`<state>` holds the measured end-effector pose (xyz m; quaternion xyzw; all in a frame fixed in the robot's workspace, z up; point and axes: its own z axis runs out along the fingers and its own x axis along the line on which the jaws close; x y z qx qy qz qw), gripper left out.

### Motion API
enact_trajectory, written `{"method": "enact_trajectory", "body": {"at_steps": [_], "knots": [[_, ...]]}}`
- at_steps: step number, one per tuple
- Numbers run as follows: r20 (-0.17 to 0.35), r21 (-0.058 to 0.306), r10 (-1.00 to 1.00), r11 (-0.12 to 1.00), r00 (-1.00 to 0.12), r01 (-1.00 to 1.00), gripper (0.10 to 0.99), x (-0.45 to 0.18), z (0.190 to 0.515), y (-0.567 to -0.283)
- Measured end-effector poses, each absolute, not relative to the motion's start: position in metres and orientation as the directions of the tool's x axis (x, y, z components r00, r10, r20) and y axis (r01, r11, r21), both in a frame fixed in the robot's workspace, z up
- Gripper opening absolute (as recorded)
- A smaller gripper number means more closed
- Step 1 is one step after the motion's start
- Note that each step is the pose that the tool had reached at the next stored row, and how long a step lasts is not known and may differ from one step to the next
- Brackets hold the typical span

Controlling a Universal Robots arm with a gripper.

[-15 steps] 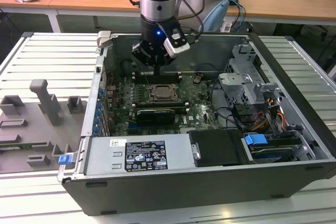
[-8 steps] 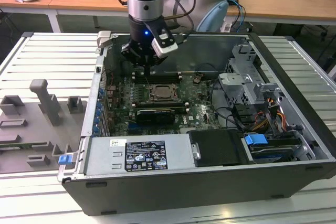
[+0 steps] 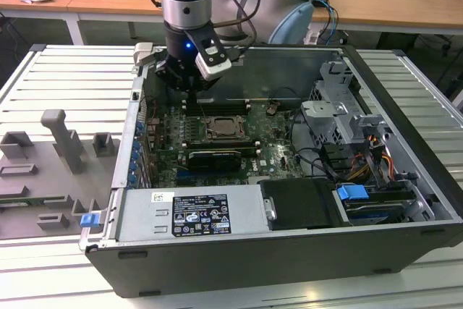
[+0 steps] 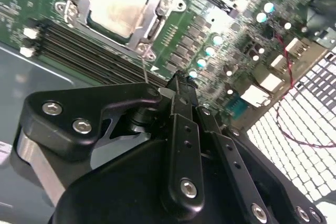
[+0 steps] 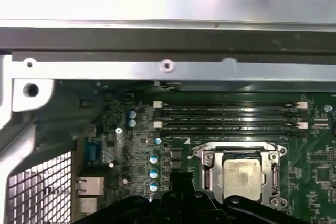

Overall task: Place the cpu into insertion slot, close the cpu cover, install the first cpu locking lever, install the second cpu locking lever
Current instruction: 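Install the first cpu locking lever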

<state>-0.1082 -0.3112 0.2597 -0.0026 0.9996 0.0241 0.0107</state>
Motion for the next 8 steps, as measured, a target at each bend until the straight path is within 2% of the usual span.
{"method": "enact_trajectory", "body": {"at_steps": [8], "knots": [[-0.021, 0.048, -0.004, 0.999, -1.0, -0.005, 0.106, -0.112, 0.256, -0.295]]}}
